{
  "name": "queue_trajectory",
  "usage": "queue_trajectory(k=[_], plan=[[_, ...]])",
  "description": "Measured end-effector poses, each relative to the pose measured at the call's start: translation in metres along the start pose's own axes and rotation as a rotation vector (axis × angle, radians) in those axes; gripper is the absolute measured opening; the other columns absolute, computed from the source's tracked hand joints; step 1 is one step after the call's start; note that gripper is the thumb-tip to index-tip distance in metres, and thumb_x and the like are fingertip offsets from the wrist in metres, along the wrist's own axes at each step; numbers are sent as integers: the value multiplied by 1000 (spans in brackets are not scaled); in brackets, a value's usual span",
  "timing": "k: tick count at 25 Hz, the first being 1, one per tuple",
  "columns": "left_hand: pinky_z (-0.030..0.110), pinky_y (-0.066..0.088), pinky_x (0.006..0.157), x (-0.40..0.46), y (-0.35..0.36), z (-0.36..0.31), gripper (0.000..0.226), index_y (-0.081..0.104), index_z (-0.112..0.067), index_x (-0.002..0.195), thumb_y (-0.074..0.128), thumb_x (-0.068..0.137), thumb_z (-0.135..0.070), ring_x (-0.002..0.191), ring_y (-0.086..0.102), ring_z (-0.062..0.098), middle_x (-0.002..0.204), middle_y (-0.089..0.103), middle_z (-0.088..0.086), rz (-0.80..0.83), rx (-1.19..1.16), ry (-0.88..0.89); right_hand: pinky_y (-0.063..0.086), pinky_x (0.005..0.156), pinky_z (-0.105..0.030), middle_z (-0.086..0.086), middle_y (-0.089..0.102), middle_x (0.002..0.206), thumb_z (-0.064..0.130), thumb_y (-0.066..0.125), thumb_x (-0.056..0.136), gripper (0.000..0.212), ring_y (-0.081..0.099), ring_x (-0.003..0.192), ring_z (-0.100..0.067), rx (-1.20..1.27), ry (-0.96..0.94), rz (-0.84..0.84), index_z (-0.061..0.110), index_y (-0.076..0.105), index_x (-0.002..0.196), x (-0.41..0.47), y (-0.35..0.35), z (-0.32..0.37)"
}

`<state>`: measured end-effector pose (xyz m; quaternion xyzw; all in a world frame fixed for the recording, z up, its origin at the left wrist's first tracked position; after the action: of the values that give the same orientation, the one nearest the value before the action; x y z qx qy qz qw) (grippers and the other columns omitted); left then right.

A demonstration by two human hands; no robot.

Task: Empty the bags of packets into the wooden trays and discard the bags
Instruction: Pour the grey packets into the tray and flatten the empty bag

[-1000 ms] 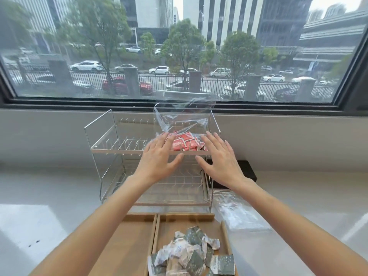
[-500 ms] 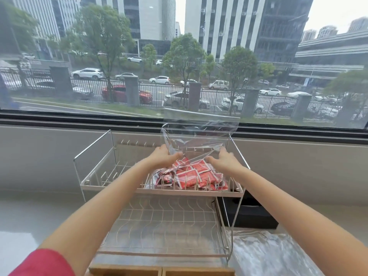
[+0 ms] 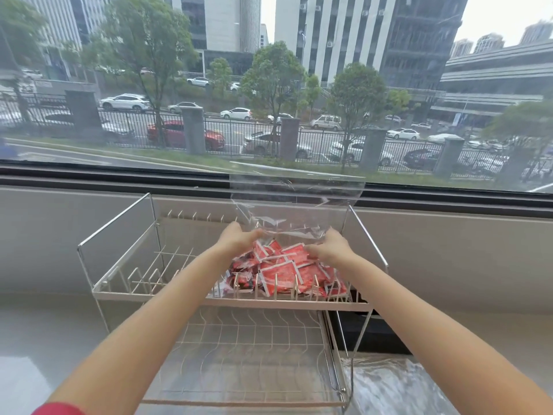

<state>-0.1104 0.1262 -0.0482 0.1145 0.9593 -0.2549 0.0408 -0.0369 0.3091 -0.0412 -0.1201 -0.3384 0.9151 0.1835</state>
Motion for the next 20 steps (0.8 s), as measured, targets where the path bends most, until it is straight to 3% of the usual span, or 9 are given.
queue_trajectory(k=[2, 4, 7, 10, 15, 20], plan=[[30, 38, 85, -6, -4, -3, 44, 48, 2, 124, 52, 88, -23, 99, 54, 22, 101, 61, 8, -1, -45, 43, 52, 83, -42, -19, 63, 100, 5, 57, 83, 41, 62, 89, -27, 116, 8, -52, -5, 46, 121, -1, -6, -1], [27, 40, 81, -15, -17, -16, 32, 53, 0, 117, 49, 89, -15, 91, 55, 22, 100, 63, 9, -62, -136, 117, 53, 71, -34, -13, 63, 98, 2, 55, 82, 43, 62, 83, -22, 217, -44, -91, 2, 43, 124, -6, -16, 6], [17, 44, 64, -37, -43, -43, 21, 54, -5, 108, 48, 90, -15, 73, 55, 13, 85, 58, 1, -169, -240, 224, 41, 55, -22, 1, 52, 77, 2, 54, 82, 25, 56, 76, -18, 312, -175, -166, 10, 46, 105, -21, -39, 28], [22, 39, 63, -74, -67, -70, 14, 52, -9, 99, 49, 89, -17, 72, 50, 11, 78, 53, -3, -254, -307, 339, 45, 68, -28, 3, 50, 79, 9, 60, 82, 23, 56, 84, -20, 338, -282, -196, 11, 43, 98, -48, -60, 50], [9, 43, 46, -155, -116, -106, 12, 48, -12, 99, 45, 91, -20, 72, 49, 5, 85, 52, -5, -388, -347, 547, 49, 92, -39, 3, 54, 85, 10, 62, 81, 51, 59, 97, -23, 471, -498, -263, 9, 40, 127, -119, -104, 95], [19, 50, 74, -217, -131, -82, 8, 47, -21, 87, 42, 93, -17, 81, 62, 3, 90, 62, -6, -385, -538, 588, 52, 73, -22, 1, 54, 83, 9, 65, 80, 48, 57, 82, -14, 571, -572, -182, 10, 43, 122, -198, -94, 99]])
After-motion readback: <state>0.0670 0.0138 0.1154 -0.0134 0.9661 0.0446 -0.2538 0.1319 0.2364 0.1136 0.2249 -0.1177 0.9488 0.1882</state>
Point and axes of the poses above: each hand's wrist, its own x-axis towards the middle knuckle, its own y-axis out of the palm, z = x × y, the point moved 8 cm from there along x, towards the middle knuckle
